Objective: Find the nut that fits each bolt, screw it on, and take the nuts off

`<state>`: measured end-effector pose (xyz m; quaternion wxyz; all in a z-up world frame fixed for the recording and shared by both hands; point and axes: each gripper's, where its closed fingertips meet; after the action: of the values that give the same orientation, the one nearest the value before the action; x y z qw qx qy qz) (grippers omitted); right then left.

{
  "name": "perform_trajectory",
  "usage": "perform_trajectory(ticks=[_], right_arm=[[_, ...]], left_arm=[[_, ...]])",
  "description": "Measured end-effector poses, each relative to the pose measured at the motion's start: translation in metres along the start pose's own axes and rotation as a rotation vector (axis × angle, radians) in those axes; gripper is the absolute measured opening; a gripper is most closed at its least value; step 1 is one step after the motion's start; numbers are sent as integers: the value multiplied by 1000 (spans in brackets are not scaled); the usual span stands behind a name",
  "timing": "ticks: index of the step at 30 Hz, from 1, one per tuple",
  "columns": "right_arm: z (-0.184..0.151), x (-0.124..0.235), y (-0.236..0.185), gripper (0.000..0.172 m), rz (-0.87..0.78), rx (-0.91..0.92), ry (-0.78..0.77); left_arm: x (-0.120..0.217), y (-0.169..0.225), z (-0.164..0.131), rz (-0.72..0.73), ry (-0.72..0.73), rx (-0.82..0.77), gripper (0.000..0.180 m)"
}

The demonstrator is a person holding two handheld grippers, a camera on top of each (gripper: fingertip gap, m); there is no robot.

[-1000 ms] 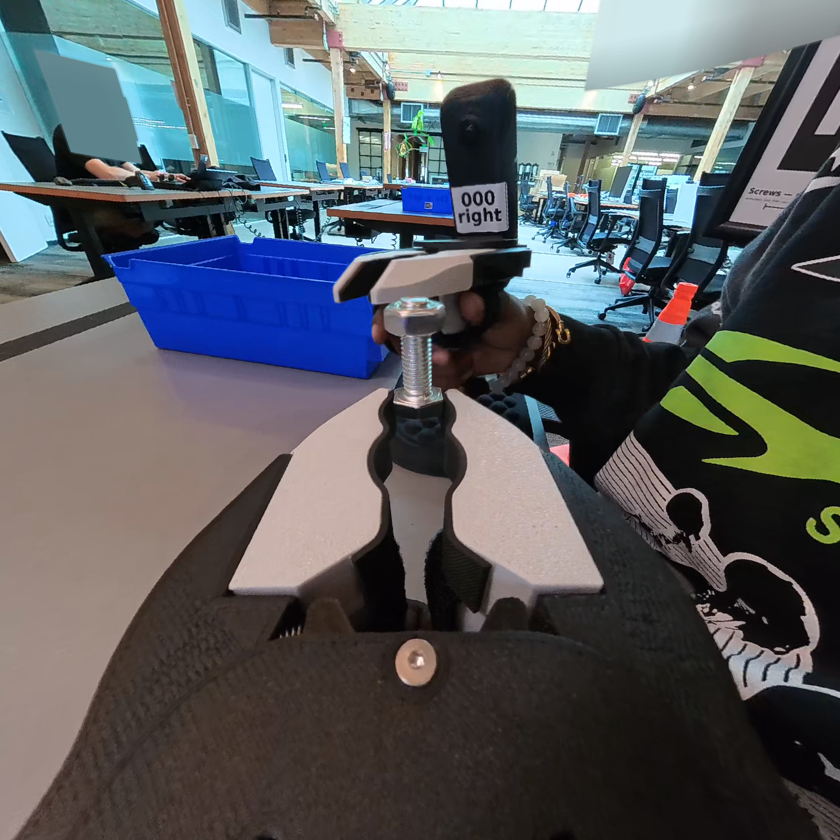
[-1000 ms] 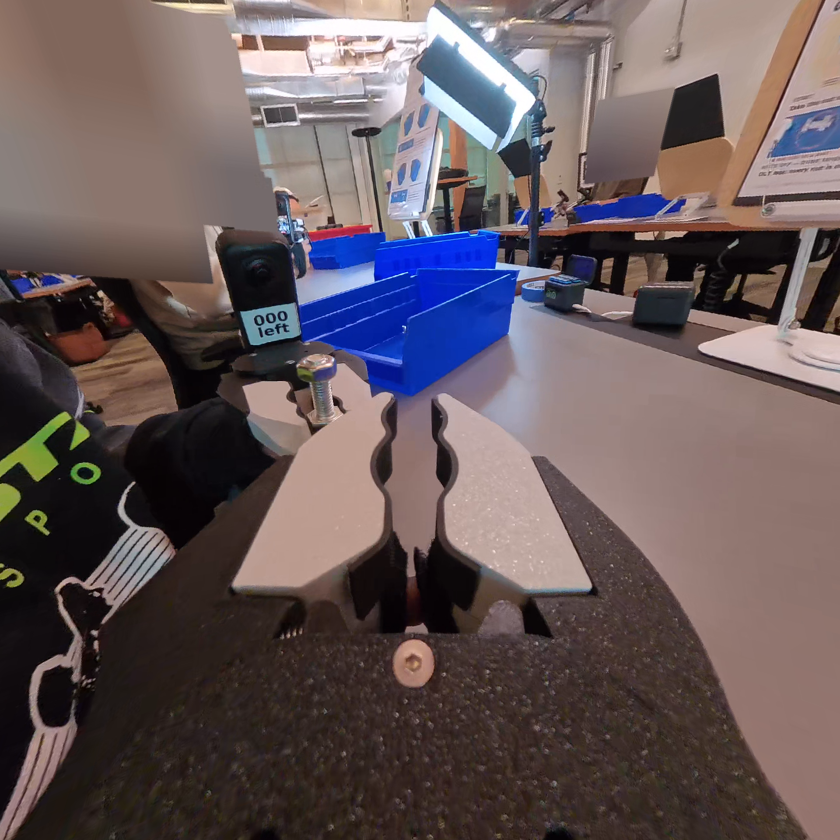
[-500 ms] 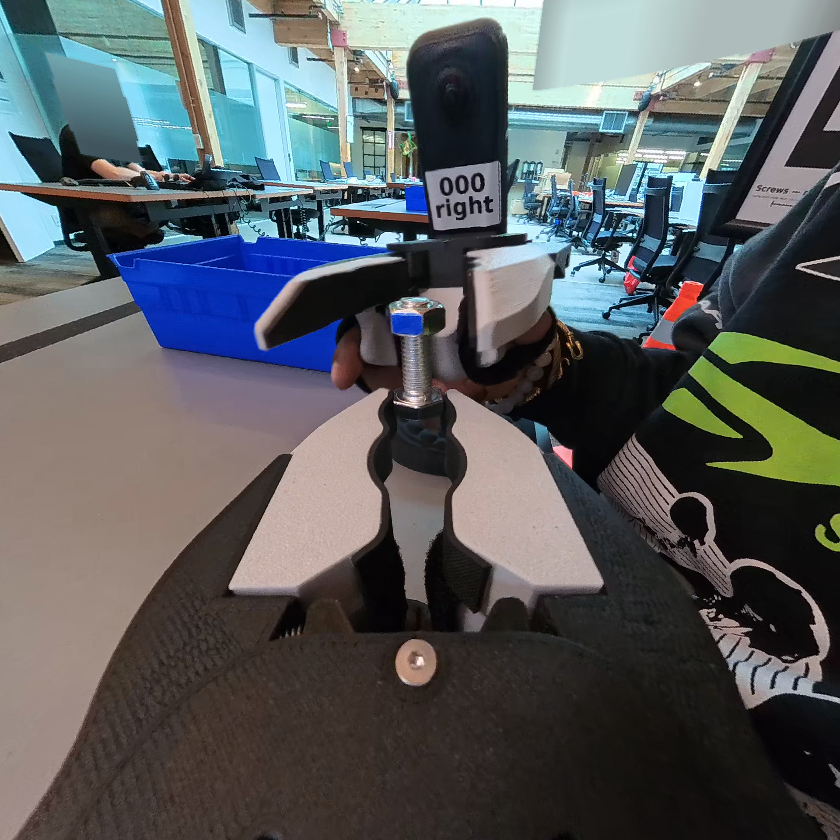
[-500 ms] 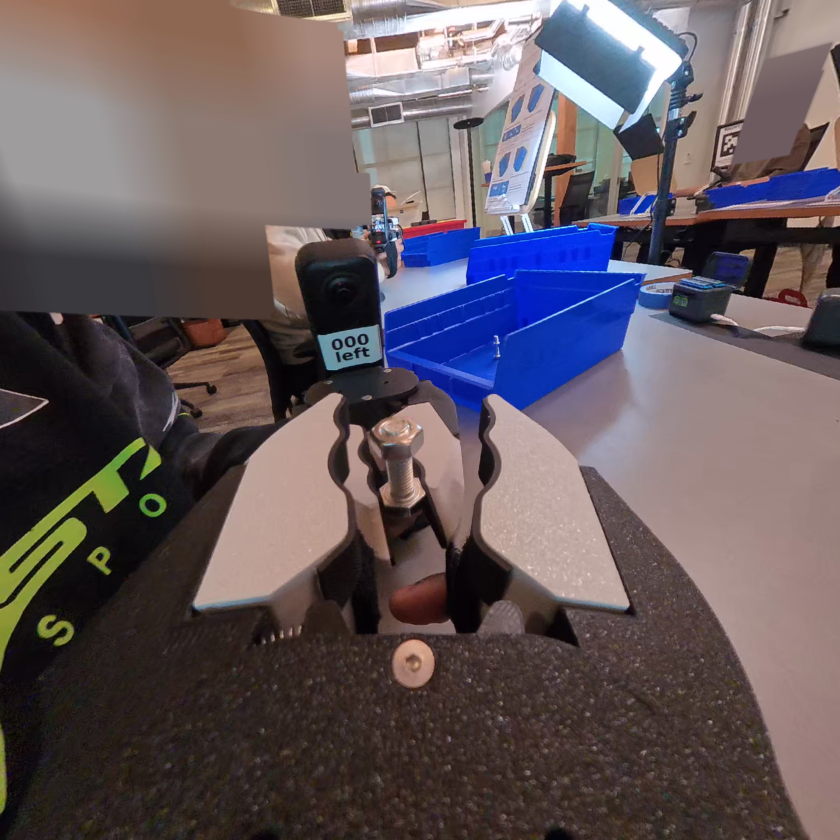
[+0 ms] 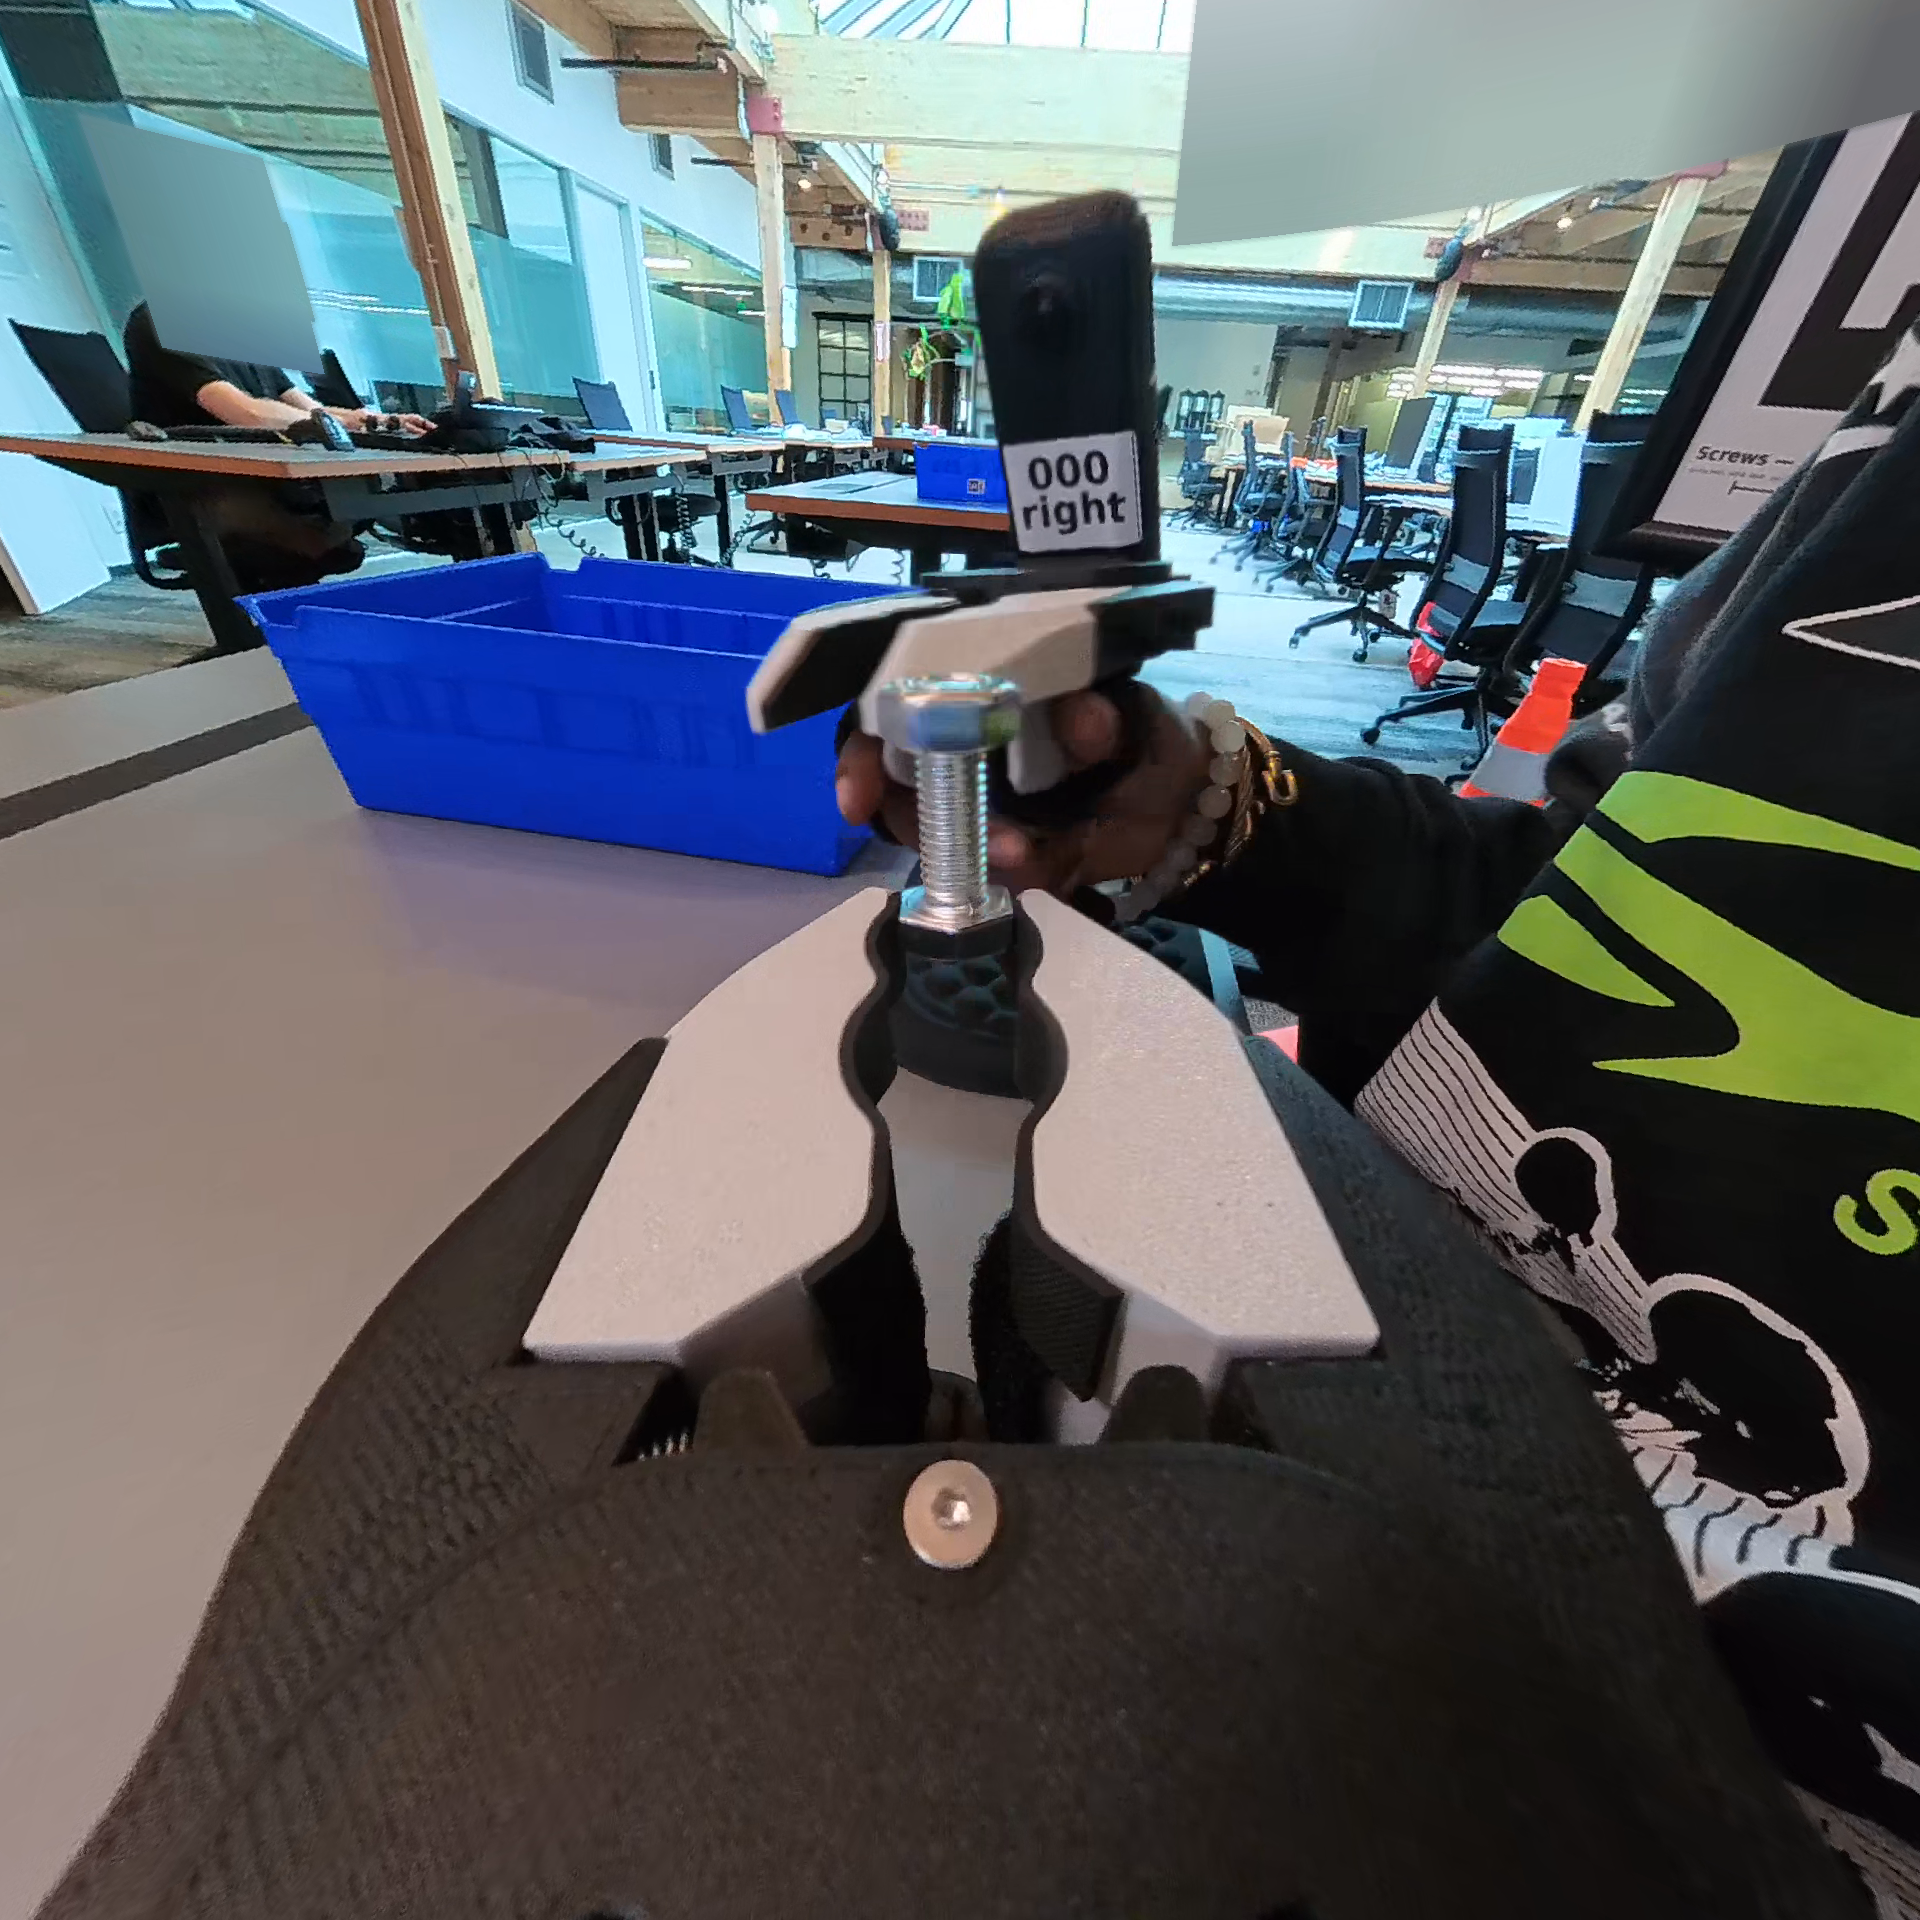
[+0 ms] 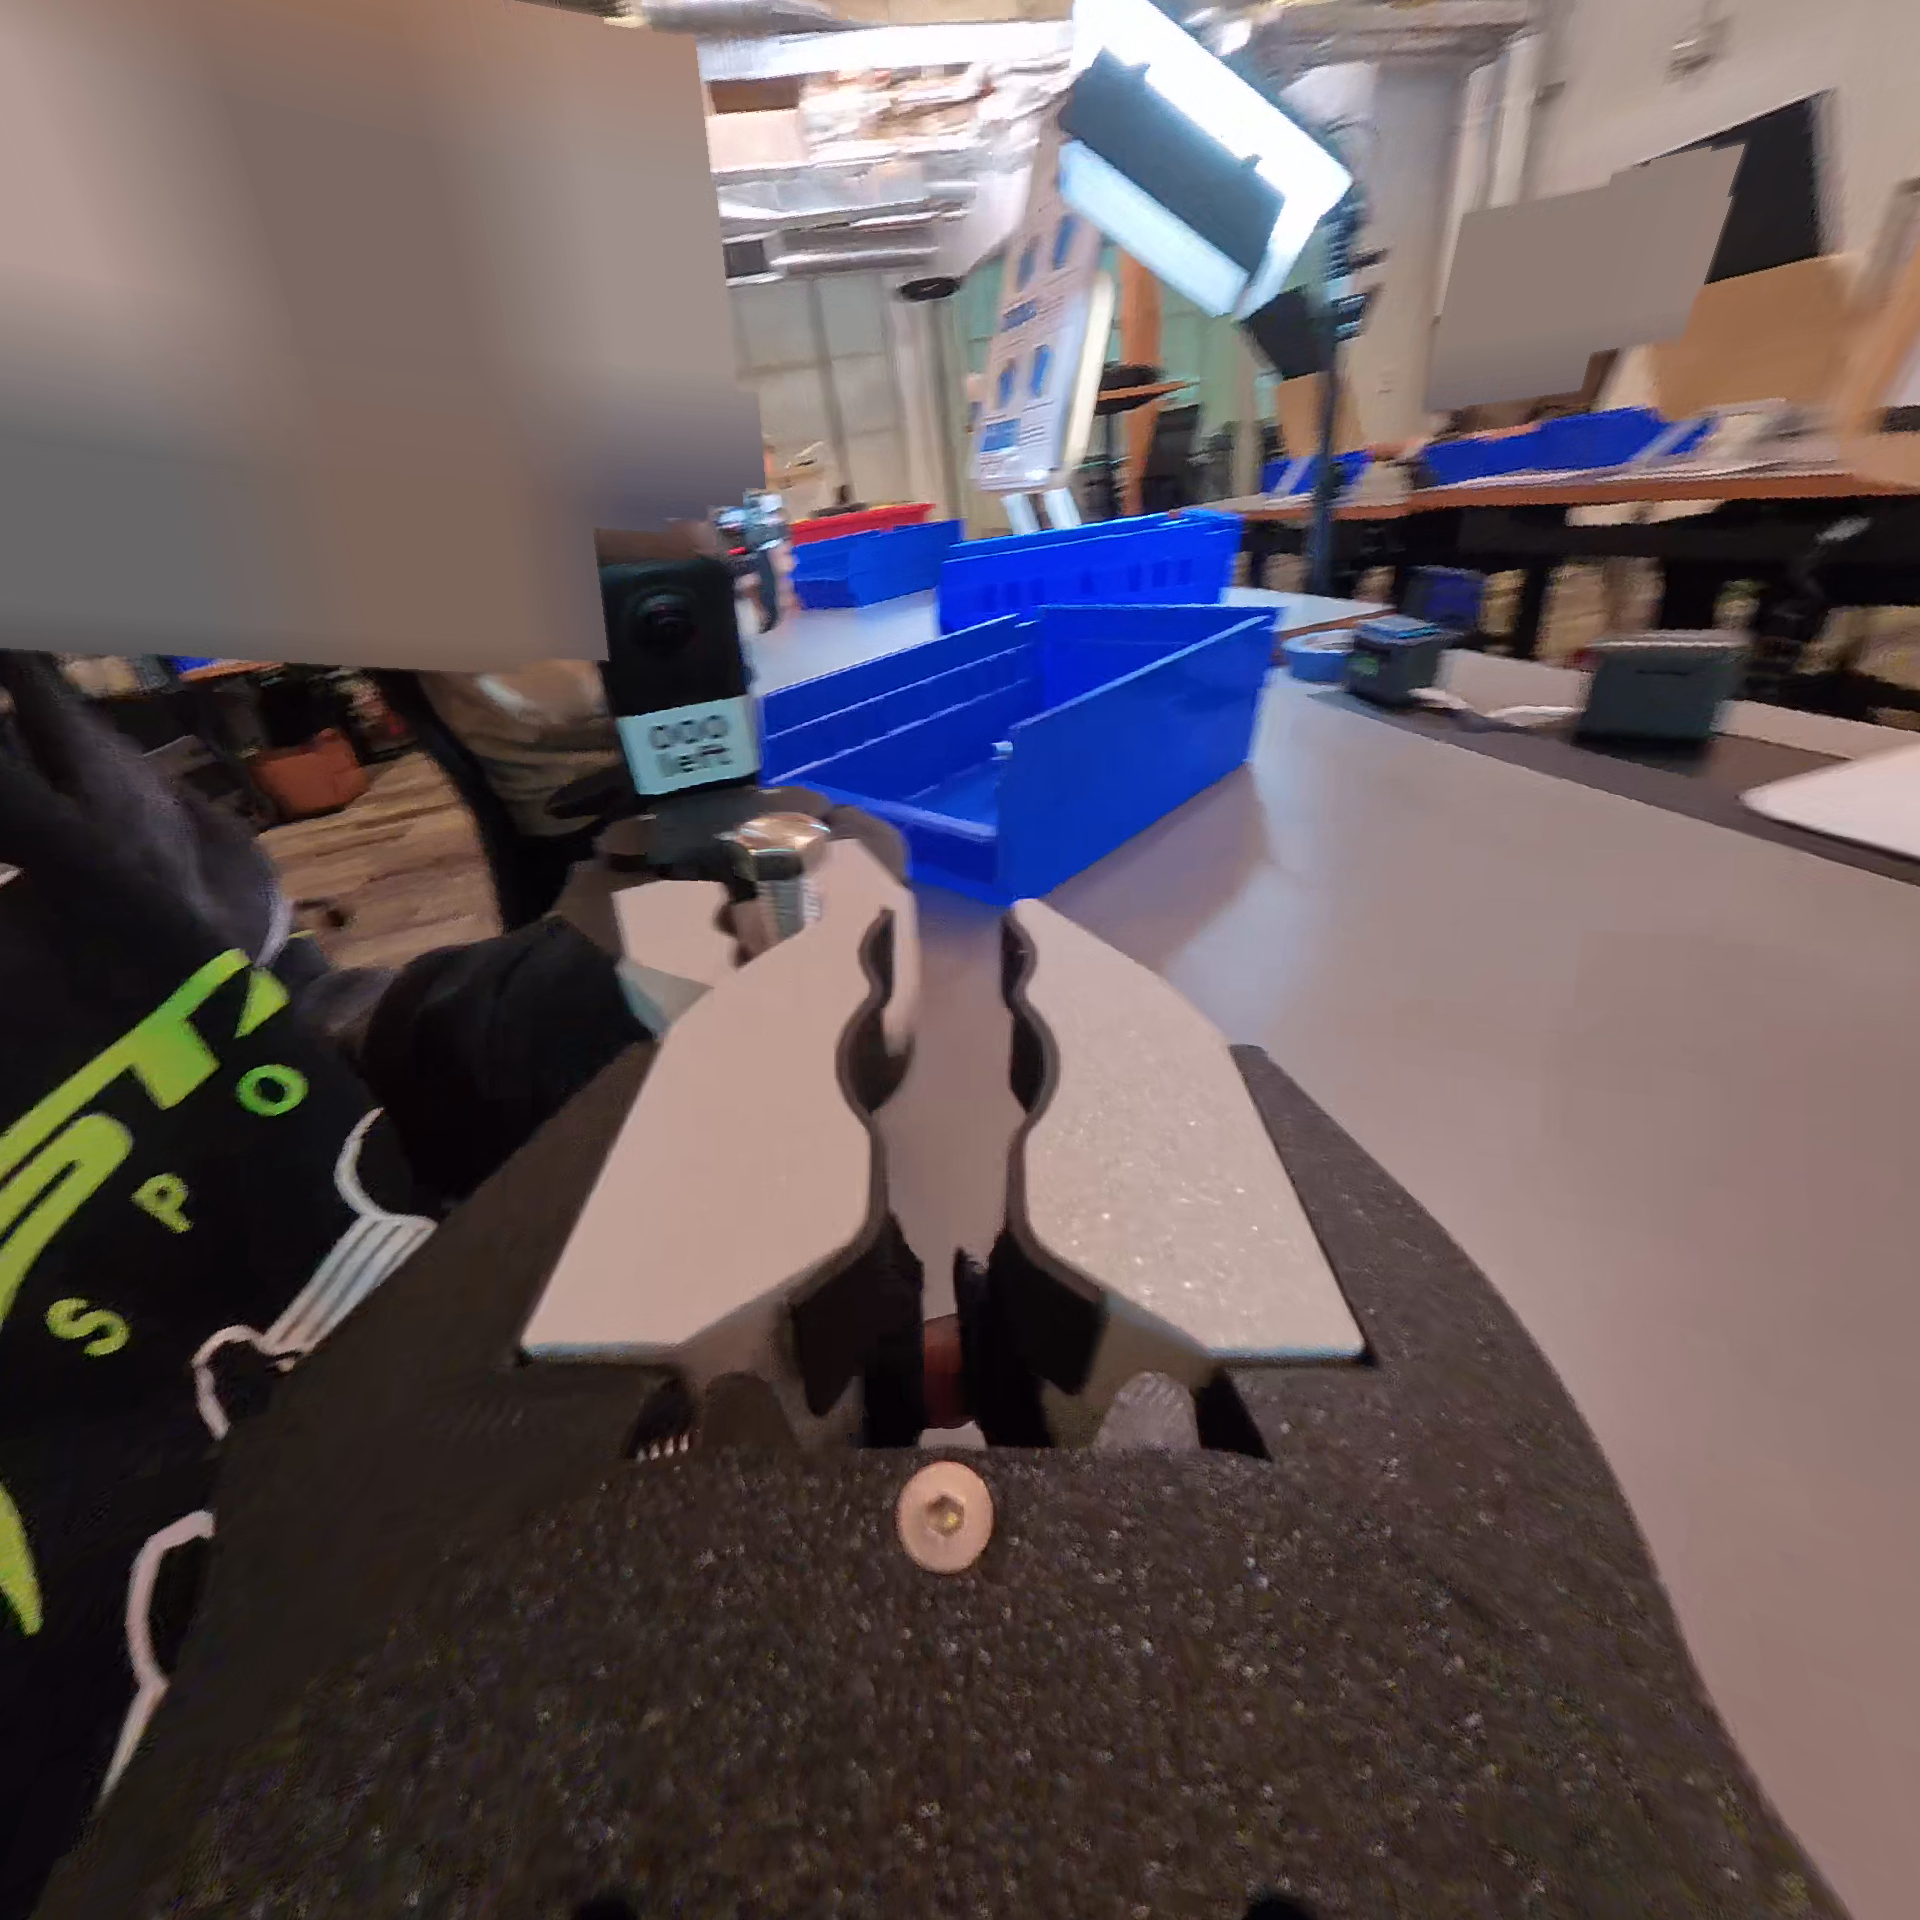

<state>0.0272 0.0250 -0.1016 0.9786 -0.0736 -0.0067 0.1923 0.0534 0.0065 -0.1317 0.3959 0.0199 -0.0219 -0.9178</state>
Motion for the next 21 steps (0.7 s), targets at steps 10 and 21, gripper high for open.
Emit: perform_trajectory(ticks=[10,21], right_arm=[[-1,-5,-25,52,115,-4,-14],[0,-41,-40,54,158,-14,-31]], left_arm=[[-1,-1,-2,7,-12,-2,18],[-2,1,-3,-1,-23,-10,18]])
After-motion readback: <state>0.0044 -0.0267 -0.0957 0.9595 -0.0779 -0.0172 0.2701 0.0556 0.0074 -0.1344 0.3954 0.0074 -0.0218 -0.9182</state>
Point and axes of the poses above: each gripper's, where its closed fingertips meet, x back along the fingers, z out of its top, y = z × x across the jaws, and after that the axes turned 14 degrees about -z, right-handed
